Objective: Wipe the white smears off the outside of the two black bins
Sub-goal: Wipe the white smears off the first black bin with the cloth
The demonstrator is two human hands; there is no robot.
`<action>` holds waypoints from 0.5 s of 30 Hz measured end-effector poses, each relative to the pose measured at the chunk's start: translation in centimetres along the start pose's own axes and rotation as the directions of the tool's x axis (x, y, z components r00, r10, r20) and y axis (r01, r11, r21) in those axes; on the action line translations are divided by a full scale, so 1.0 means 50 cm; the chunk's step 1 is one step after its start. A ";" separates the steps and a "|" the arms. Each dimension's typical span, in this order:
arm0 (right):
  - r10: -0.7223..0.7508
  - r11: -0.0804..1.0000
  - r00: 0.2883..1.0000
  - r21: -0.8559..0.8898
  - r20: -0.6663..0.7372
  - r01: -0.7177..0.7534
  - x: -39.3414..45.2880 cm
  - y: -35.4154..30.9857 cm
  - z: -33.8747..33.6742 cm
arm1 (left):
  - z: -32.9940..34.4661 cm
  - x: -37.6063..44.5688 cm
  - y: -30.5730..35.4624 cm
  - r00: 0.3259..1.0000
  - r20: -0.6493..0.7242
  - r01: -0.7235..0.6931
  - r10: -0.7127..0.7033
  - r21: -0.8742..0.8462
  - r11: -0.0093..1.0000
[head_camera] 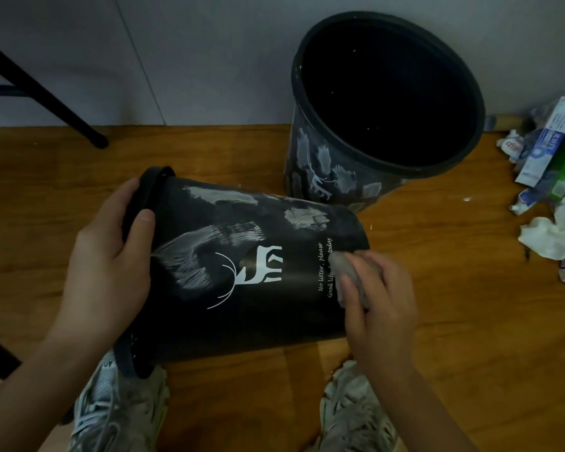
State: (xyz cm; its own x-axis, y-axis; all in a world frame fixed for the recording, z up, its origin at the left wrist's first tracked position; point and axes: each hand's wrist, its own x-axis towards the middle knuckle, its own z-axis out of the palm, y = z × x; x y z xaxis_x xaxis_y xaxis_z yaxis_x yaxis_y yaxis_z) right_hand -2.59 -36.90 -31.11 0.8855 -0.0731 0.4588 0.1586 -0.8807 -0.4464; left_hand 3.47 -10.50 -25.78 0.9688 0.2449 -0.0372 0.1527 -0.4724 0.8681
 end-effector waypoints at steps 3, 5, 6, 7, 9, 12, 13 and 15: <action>0.167 0.984 0.986 -0.055 -0.004 -0.167 0.056 0.000 0.010 | 0.000 -0.001 -0.001 1.000 -0.005 -0.005 0.005 0.013 1.000; 0.166 0.982 0.986 -0.088 0.004 -0.165 0.070 -0.006 0.018 | 0.002 -0.001 -0.002 1.000 -0.018 -0.008 0.009 0.025 1.000; 0.140 0.987 0.990 -0.083 0.004 -0.139 0.065 -0.013 0.019 | 0.002 -0.001 -0.003 1.000 -0.023 -0.008 0.009 0.028 1.000; 0.105 0.992 0.994 -0.065 0.005 -0.104 0.054 -0.019 0.018 | 0.002 -0.001 -0.004 1.000 -0.028 -0.008 0.009 0.029 1.000; 0.019 1.000 1.000 -0.013 0.007 -0.019 0.020 -0.025 0.011 | 0.001 -0.001 -0.007 0.999 -0.030 -0.010 0.011 0.028 1.000; -0.001 1.000 1.000 -0.018 -0.006 0.001 0.001 -0.008 -0.001 | 0.000 -0.002 -0.009 1.000 -0.020 -0.012 0.012 0.020 1.000; 0.062 0.997 0.998 -0.042 -0.013 -0.062 0.011 -0.002 -0.002 | 0.000 -0.002 -0.007 1.000 -0.013 -0.009 0.009 0.015 1.000; 0.206 0.974 0.978 -0.095 -0.006 -0.206 0.045 0.002 0.004 | 0.001 -0.001 -0.003 1.000 -0.008 -0.009 0.009 0.006 1.000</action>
State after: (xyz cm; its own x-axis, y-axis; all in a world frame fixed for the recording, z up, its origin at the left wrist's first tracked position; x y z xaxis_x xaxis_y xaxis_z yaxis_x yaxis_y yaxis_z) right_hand -0.51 -37.08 -30.27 0.8965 -0.2559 0.3616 -0.0693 -0.8872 -0.4561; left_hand 3.39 -10.49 -25.94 0.9685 0.2476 -0.0255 0.1455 -0.4798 0.8652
